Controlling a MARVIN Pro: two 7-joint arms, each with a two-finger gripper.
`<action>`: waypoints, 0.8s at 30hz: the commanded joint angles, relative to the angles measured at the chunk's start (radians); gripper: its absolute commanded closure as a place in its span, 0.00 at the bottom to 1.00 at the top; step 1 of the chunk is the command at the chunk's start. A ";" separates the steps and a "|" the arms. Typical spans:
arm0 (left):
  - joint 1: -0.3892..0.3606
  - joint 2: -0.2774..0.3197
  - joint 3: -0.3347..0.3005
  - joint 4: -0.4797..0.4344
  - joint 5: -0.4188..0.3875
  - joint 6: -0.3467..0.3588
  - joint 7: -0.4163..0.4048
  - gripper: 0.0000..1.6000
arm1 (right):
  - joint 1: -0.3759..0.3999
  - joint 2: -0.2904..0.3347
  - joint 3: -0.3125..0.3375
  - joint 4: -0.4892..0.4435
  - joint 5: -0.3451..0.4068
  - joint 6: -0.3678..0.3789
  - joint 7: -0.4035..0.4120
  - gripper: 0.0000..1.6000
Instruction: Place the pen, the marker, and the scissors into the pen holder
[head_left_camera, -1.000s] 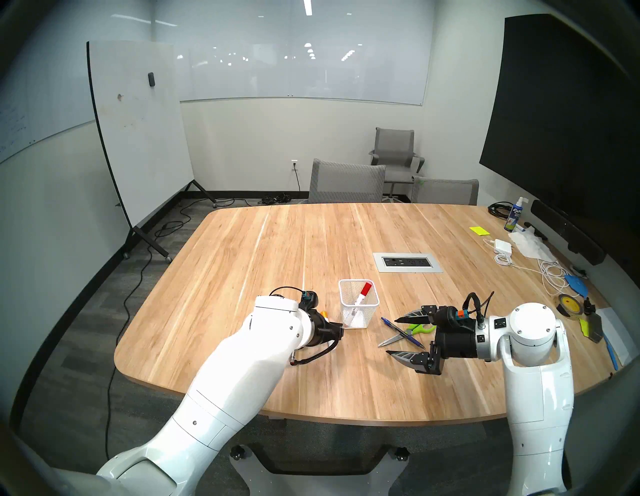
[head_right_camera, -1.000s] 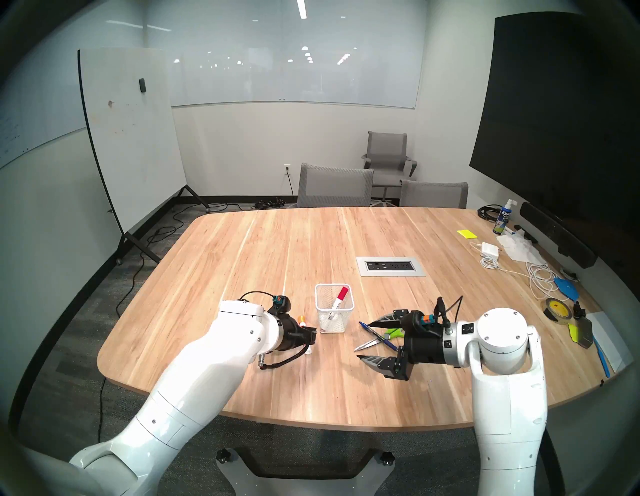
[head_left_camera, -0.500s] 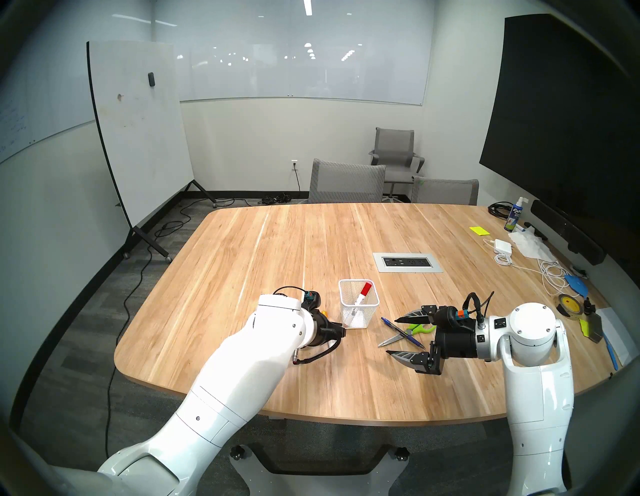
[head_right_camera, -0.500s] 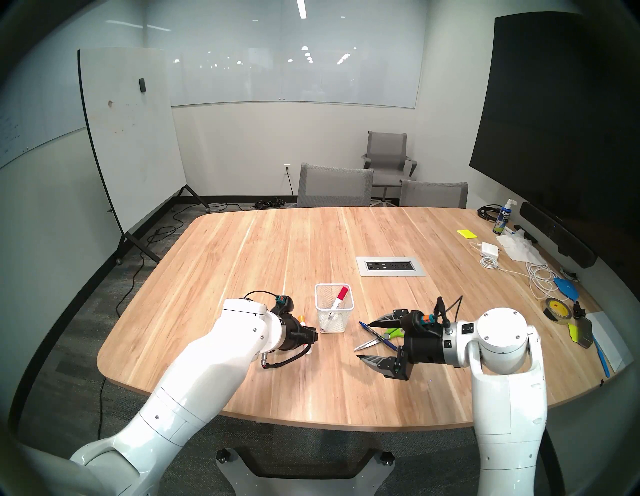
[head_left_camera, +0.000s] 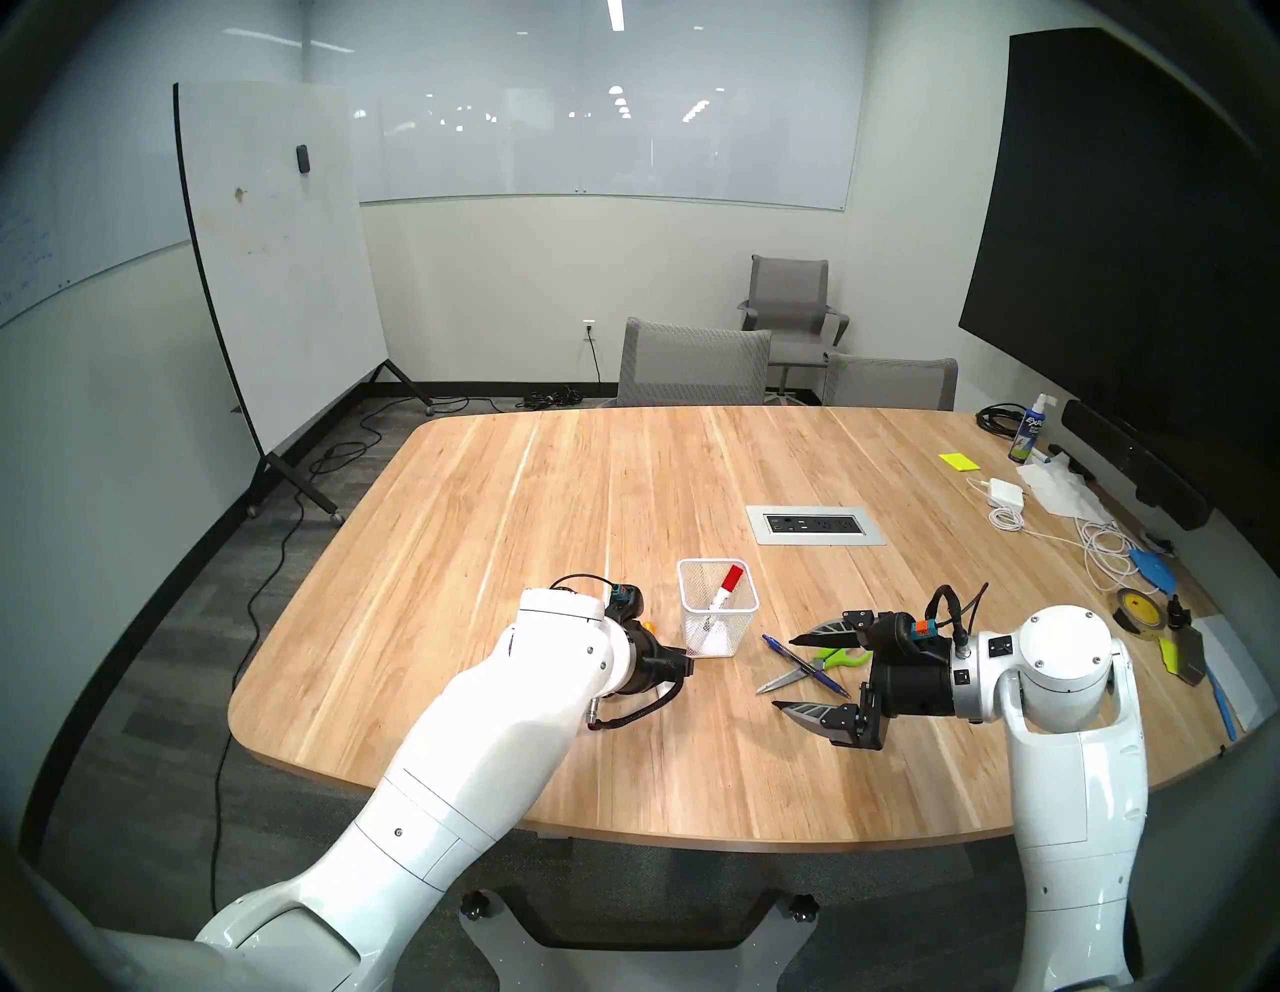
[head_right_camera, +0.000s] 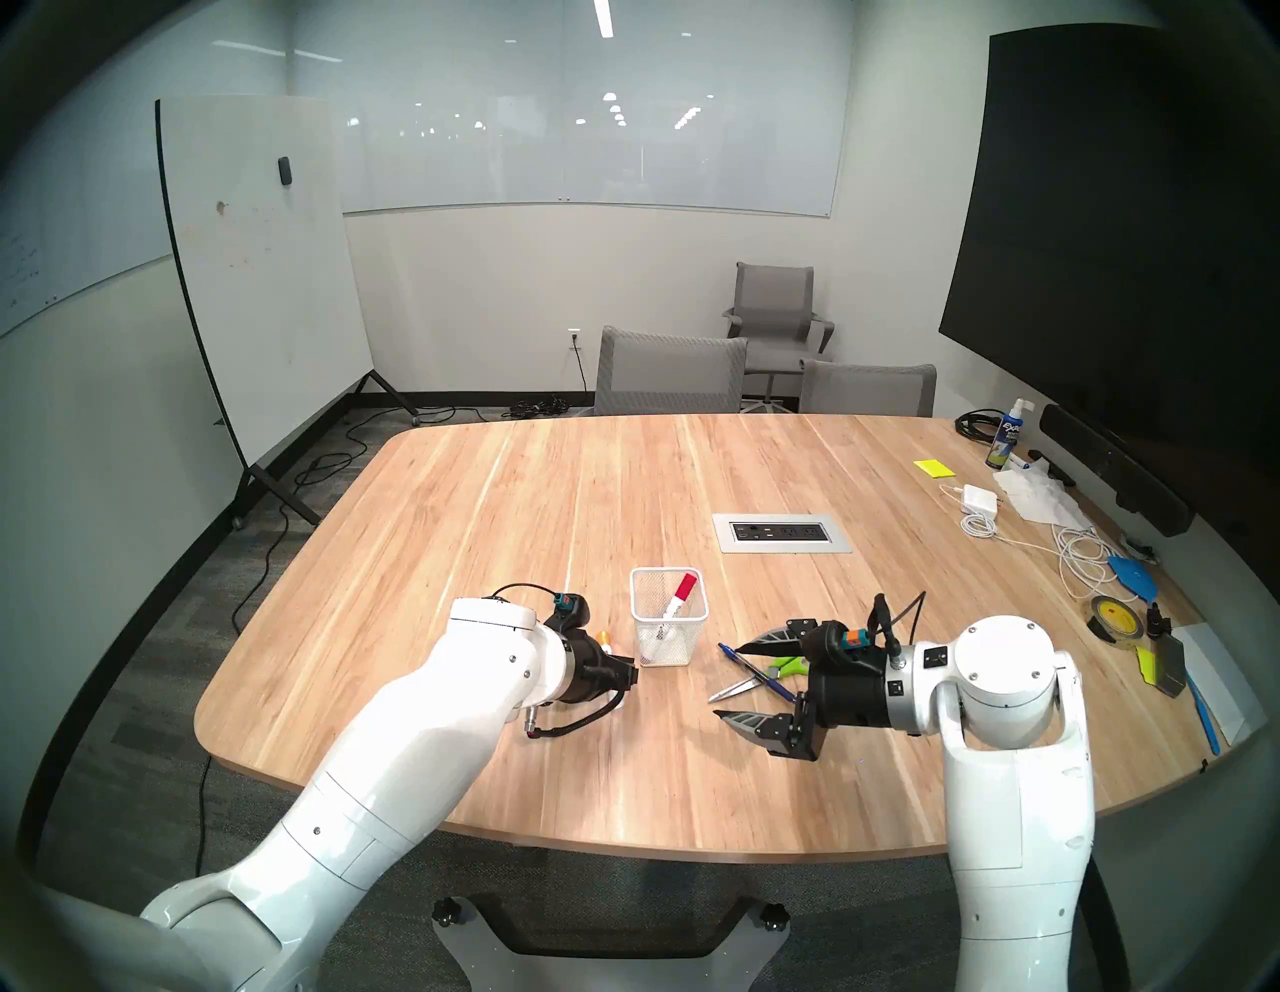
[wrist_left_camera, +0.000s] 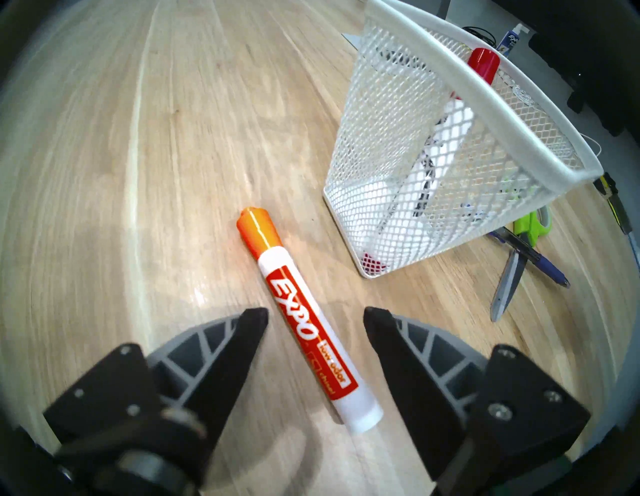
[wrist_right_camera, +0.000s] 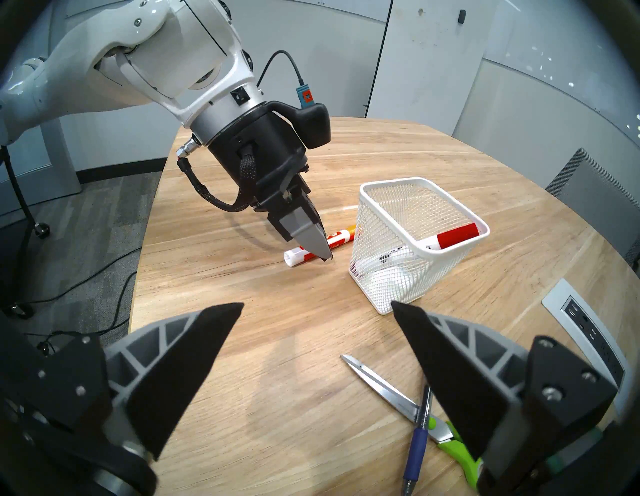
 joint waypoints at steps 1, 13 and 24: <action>-0.020 -0.006 0.002 -0.006 -0.005 -0.002 0.003 0.31 | 0.008 0.003 0.001 -0.014 0.005 0.001 0.000 0.00; -0.025 -0.005 0.005 0.002 -0.023 -0.002 0.010 0.42 | 0.008 0.003 0.001 -0.014 0.005 0.001 0.000 0.00; -0.026 0.002 0.011 0.005 -0.039 -0.002 0.020 0.59 | 0.008 0.003 0.001 -0.014 0.005 0.001 0.000 0.00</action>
